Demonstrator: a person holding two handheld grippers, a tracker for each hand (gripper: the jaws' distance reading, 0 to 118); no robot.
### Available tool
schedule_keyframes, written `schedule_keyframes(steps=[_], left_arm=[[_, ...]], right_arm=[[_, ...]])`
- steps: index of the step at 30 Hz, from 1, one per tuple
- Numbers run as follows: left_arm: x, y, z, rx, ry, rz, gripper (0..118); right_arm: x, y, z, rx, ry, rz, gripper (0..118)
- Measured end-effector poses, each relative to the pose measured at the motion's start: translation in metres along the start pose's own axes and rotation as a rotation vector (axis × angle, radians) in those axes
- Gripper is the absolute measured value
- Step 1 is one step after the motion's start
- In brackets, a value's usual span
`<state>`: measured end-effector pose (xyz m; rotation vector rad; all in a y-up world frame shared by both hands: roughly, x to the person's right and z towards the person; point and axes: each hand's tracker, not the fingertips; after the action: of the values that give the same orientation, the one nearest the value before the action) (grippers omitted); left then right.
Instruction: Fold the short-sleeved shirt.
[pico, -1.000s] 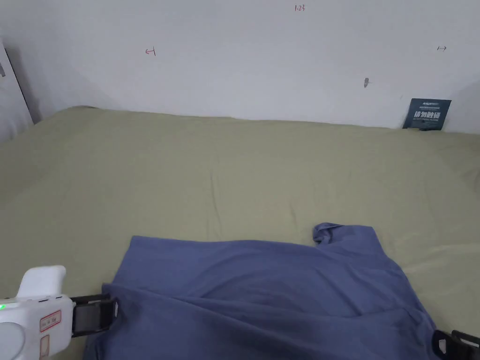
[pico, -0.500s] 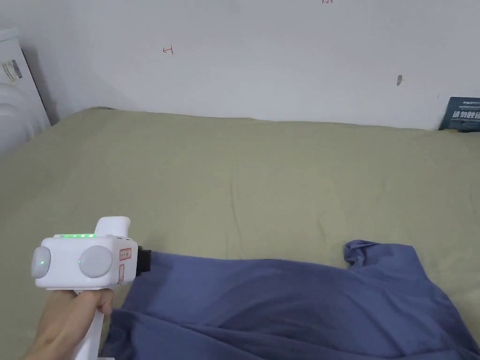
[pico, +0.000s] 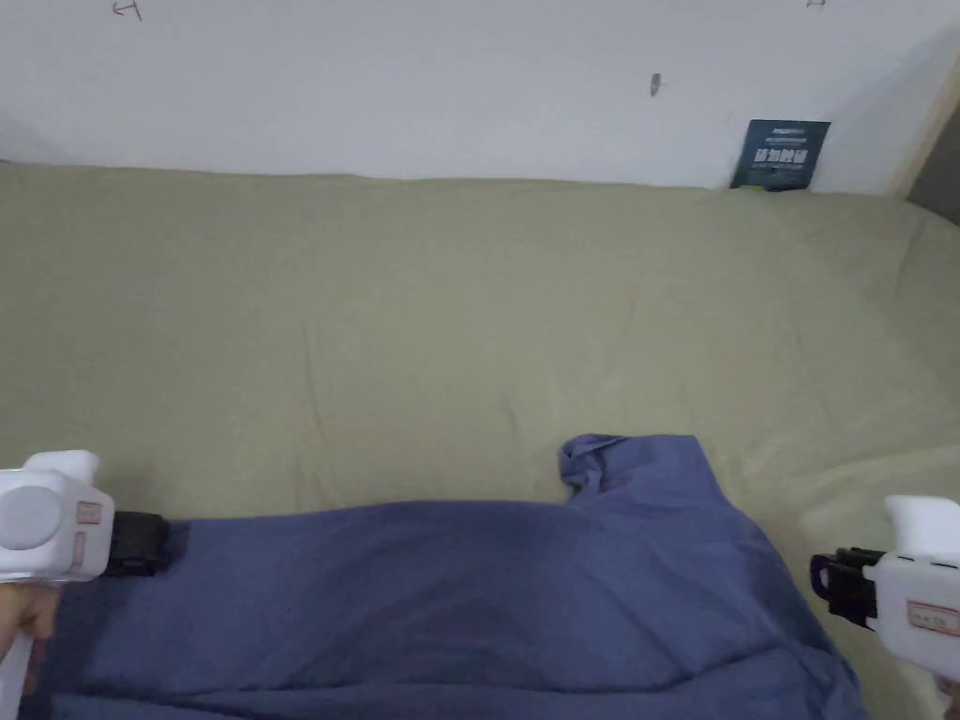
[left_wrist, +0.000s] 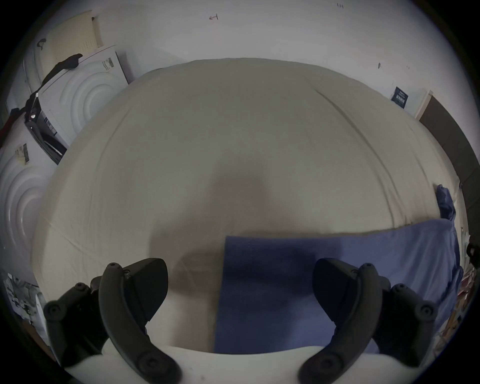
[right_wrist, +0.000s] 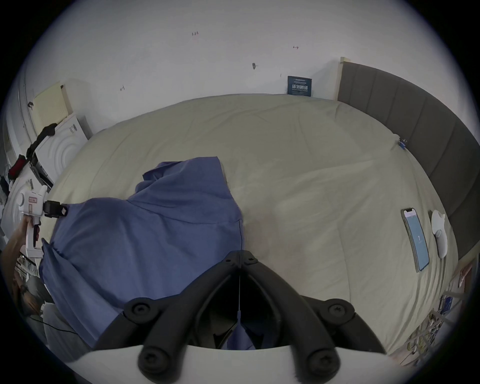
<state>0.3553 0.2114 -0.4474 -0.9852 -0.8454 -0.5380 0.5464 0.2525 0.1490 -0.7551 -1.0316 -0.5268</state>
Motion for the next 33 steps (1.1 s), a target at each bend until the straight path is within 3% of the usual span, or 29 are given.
schedule_keyframes(steps=[2, 4, 5, 6, 7, 8, 9, 10, 11, 17, 18, 20, 21, 22, 23, 24, 33], left_arm=[[0.003, 0.001, 0.009, 0.004, -0.001, -0.026, 75], [0.000, 0.005, 0.017, 0.015, 0.000, -0.037, 21], [-0.001, 0.005, 0.020, 0.025, -0.036, -0.044, 0], [0.003, 0.005, 0.022, 0.042, -0.104, -0.019, 0], [0.001, 0.006, 0.019, -0.007, -0.066, -0.034, 0], [0.004, 0.005, 0.017, -0.012, -0.045, -0.073, 0], [0.006, 0.004, 0.016, 0.001, -0.032, -0.088, 0], [0.007, 0.004, 0.015, -0.006, -0.036, -0.081, 0], [0.005, 0.006, 0.012, -0.006, -0.036, -0.073, 0], [-0.002, 0.005, 0.010, -0.007, -0.053, -0.028, 0], [-0.003, 0.005, 0.009, -0.008, -0.056, -0.021, 0], [-0.001, 0.006, 0.011, -0.009, -0.058, -0.015, 0], [-0.001, 0.006, 0.012, -0.009, -0.060, -0.014, 0], [-0.002, 0.006, 0.013, -0.008, -0.062, -0.014, 0], [-0.003, 0.007, 0.013, -0.011, -0.064, -0.015, 0], [-0.004, 0.006, 0.014, -0.010, -0.068, -0.013, 0], [-0.019, -0.007, 0.077, 0.063, -0.106, 0.005, 0]], right_arm=[[0.008, 0.007, -0.014, -0.017, 0.005, 0.021, 2], [0.009, 0.018, -0.022, -0.028, 0.009, 0.034, 2], [0.009, 0.024, -0.025, -0.034, 0.018, 0.032, 2], [0.010, 0.031, -0.031, -0.046, 0.028, 0.023, 3], [0.012, 0.037, -0.036, -0.059, 0.034, 0.015, 9], [0.012, 0.044, -0.043, -0.079, 0.052, 0.006, 30], [0.009, 0.049, -0.049, -0.100, 0.045, 0.014, 79], [0.010, 0.054, -0.057, -0.136, 0.056, 0.015, 108], [0.010, 0.058, -0.068, -0.167, 0.077, 0.012, 114], [0.003, 0.075, -0.114, -0.297, 0.027, 0.034, 112], [0.002, 0.074, -0.121, -0.348, 0.035, 0.049, 97], [-0.004, 0.069, -0.118, -0.321, -0.062, 0.128, 94], [-0.005, 0.069, -0.110, -0.284, -0.009, 0.142, 91], [-0.004, 0.070, -0.101, -0.275, 0.002, 0.113, 77], [-0.003, 0.070, -0.093, -0.235, -0.015, 0.106, 44], [-0.003, 0.069, -0.086, -0.220, 0.060, 0.066, 2], [0.010, 0.068, 0.006, -0.123, 0.128, 0.025, 2]])
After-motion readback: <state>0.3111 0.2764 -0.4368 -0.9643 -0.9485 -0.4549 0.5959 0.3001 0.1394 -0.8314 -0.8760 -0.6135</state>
